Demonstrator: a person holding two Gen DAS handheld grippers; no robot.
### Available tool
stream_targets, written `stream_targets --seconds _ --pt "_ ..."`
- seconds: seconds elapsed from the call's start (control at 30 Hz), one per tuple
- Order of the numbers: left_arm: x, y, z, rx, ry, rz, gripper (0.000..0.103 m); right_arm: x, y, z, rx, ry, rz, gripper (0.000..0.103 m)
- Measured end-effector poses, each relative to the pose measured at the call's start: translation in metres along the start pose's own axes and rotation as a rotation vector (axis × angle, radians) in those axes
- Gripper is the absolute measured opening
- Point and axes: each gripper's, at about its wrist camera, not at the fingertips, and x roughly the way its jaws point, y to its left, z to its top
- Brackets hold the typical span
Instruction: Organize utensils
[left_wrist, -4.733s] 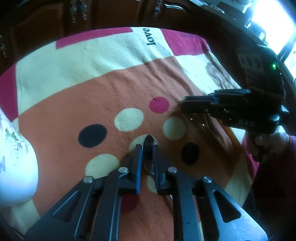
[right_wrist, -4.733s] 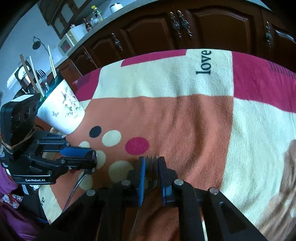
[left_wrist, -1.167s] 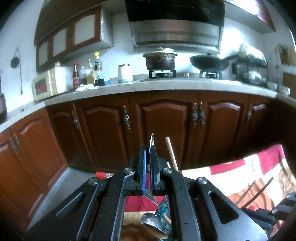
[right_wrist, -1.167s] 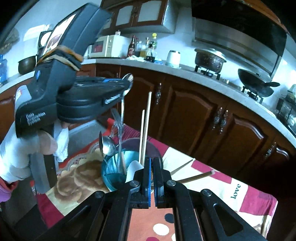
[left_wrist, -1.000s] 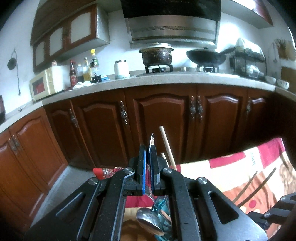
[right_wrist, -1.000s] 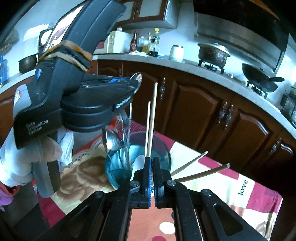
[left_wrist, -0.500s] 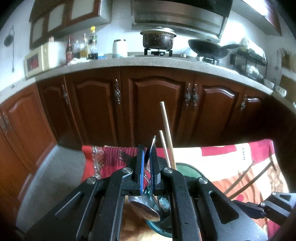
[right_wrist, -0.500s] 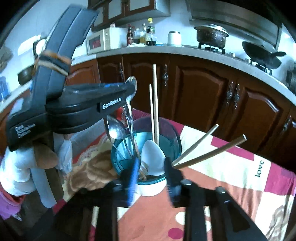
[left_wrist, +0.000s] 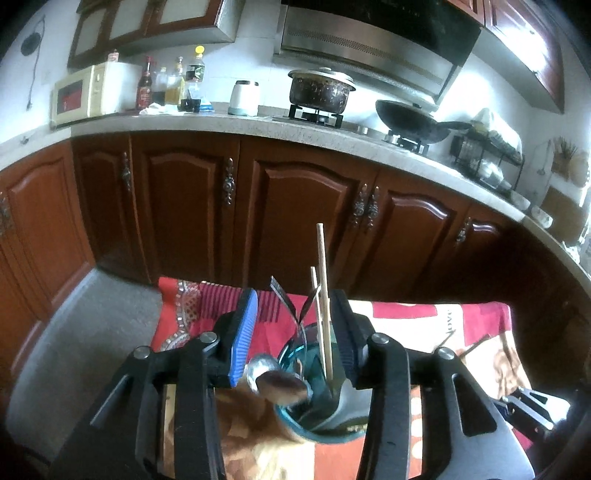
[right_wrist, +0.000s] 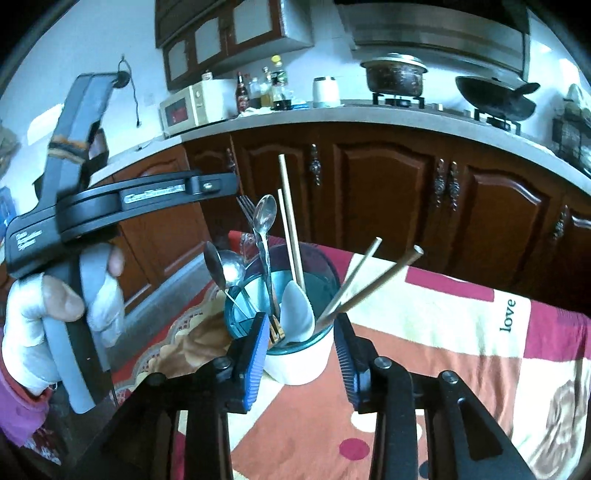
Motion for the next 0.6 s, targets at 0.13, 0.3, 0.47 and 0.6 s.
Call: stream_targets --seconds 0.13,0.3,0.47,0.6 --pt "-0.017 -0.003 -0.008 0.026 -0.014 0.011 0.040 -0.008 -0.002 -0.004 0.025 -0.007 -0.012 0.037" --pt "-0.038 -0.015 -0.031 0.088 -0.024 0.036 0.040 -0.017 -0.002 -0.010 0.056 -0.010 -0.018 0.038" --pt "-0.047 -0.025 -0.052 0.114 -0.001 0.045 0.040 -0.027 0.002 -0.016 0.075 -0.028 -0.043 0.040" --pt "-0.053 -0.031 -0.061 0.115 0.008 0.054 0.040 -0.033 0.004 -0.017 0.089 -0.035 -0.072 0.041"
